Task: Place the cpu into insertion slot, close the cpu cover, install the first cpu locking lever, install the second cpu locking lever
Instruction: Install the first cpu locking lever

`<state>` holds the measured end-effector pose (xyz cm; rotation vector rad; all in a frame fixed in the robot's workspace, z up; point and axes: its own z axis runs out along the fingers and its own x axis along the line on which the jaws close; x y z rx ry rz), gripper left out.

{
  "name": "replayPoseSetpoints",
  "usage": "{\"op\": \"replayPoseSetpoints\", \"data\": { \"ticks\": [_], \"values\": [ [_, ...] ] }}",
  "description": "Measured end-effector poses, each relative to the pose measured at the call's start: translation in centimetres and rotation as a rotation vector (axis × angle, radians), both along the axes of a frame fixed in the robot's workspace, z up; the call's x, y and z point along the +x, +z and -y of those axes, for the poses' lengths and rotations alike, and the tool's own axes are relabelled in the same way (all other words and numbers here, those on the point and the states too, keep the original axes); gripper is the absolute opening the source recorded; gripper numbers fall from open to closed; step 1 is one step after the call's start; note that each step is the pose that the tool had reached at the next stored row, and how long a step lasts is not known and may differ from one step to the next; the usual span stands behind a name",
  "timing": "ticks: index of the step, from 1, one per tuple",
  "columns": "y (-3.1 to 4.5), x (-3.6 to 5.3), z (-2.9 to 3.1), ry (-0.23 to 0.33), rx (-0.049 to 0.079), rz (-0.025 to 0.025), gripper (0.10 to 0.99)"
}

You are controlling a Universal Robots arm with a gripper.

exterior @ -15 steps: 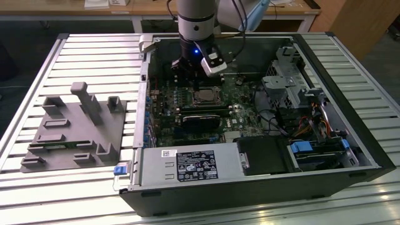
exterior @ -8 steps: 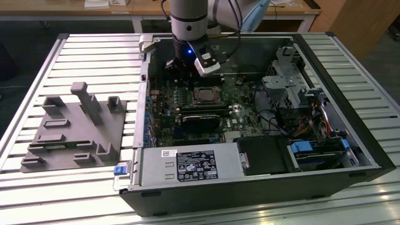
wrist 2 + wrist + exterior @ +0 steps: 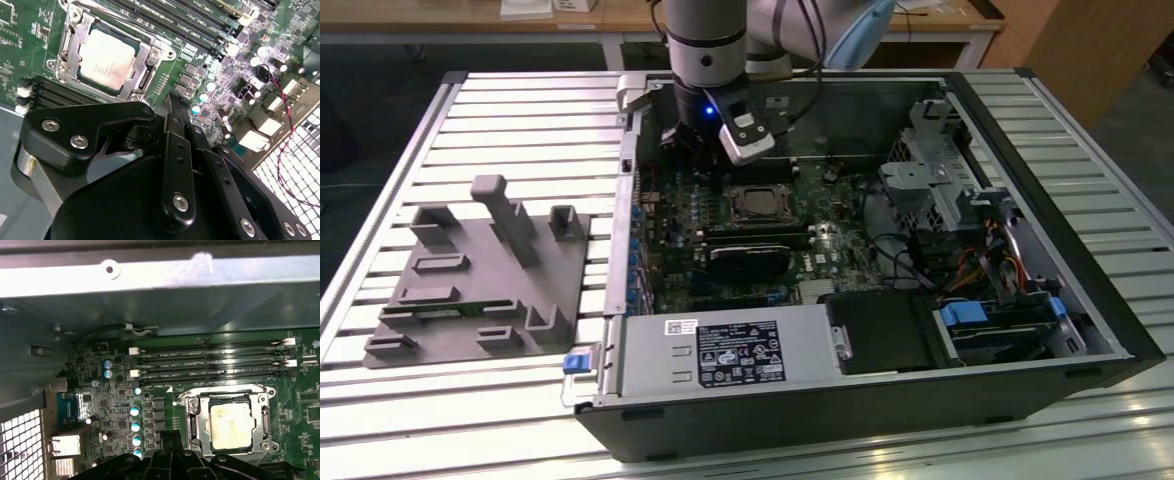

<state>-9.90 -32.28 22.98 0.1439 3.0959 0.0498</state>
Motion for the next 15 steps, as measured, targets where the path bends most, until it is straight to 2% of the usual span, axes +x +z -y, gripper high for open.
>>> {"op": "replayPoseSetpoints", "data": {
  "ticks": [3,9,10,15],
  "values": [
    [0.34,-0.03,0.0,0.0,0.001,0.0006,0.106],
    [1.47,-0.08,0.0,0.0,0.008,0.0038,0.106],
    [1.56,-0.11,0.0,0.0,0.011,0.0044,0.106],
    [1.64,-0.35,0.0,0.0,0.048,0.0051,0.106]
  ]
}}
